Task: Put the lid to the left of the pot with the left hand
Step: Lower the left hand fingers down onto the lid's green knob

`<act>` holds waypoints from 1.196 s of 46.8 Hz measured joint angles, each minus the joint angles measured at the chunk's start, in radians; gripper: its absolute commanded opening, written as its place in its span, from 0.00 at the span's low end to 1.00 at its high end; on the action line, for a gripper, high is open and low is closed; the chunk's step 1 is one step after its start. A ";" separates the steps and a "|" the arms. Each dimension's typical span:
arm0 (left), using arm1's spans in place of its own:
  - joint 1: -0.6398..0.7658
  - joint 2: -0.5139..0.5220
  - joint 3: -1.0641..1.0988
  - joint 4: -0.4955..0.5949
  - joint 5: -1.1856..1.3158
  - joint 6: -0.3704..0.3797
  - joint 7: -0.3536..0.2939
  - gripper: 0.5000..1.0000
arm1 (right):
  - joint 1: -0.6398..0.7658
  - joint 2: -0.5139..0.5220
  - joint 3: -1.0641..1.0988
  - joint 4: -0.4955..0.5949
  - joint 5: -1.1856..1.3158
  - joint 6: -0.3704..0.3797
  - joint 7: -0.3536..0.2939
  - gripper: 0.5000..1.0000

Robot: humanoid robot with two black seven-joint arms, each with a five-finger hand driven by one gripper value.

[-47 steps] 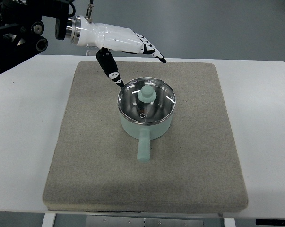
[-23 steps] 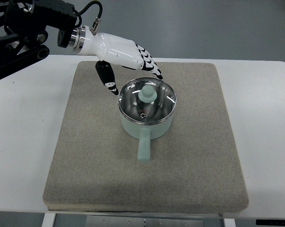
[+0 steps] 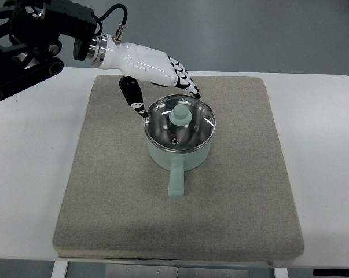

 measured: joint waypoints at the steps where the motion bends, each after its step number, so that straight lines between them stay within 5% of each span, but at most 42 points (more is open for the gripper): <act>1: 0.000 -0.002 0.000 0.002 0.000 0.001 0.000 0.99 | 0.000 0.000 0.000 0.000 0.000 0.000 0.000 0.84; 56: 0.018 -0.069 0.012 0.043 0.008 0.006 0.000 0.99 | 0.000 0.000 0.000 0.000 0.000 0.000 0.000 0.84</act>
